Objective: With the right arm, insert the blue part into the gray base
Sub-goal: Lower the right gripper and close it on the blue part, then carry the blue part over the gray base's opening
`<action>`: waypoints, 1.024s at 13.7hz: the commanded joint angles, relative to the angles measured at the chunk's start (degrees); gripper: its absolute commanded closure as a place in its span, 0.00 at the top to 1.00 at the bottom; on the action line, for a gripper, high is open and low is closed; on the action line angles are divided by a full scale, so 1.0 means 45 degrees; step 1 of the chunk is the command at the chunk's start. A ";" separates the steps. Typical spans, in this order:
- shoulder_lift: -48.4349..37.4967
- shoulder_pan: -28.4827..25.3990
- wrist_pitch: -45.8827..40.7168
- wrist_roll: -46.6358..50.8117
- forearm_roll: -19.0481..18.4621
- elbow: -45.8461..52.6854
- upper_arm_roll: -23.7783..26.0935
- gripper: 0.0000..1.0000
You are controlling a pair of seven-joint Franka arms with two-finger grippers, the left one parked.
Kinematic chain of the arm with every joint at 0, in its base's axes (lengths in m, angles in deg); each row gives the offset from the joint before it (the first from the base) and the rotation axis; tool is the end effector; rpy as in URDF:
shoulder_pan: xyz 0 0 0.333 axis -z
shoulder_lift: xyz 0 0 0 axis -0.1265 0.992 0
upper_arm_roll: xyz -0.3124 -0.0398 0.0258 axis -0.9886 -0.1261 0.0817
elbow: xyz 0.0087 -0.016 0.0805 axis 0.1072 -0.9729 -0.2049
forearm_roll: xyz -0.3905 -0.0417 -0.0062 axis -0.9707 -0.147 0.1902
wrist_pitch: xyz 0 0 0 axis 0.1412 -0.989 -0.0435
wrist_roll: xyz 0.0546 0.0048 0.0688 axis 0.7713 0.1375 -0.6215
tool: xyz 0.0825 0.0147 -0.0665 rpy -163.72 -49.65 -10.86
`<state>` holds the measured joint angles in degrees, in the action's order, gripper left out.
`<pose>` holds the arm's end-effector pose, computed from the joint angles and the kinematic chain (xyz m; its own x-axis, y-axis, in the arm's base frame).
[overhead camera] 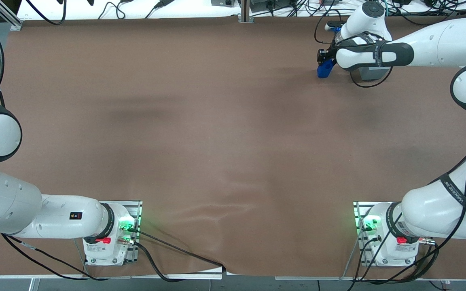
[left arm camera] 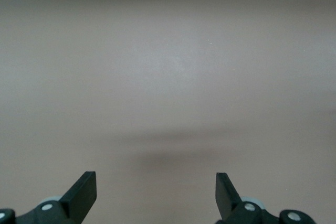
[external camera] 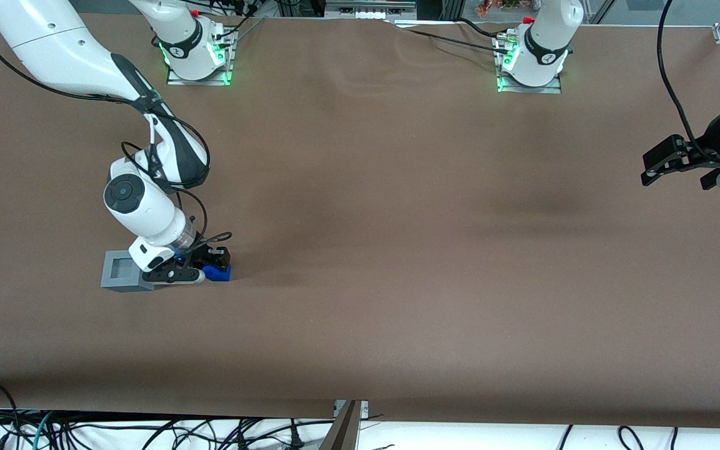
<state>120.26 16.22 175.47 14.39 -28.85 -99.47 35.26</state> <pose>0.6430 0.1500 0.2334 0.9847 -0.0012 0.1744 0.0131 -0.9966 -0.0812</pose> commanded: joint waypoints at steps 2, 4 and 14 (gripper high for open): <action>-0.0011 0.0121 0.0165 0.0159 -0.0330 -0.0122 0.0075 0.30; -0.0263 0.0140 -0.0029 -0.0113 -0.0330 -0.0025 0.0056 0.30; -0.1632 0.1097 -0.6496 -0.7805 0.2971 0.3022 -0.1603 0.30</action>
<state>112.26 21.16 147.75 -16.07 -16.65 -87.47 29.46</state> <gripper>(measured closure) 0.498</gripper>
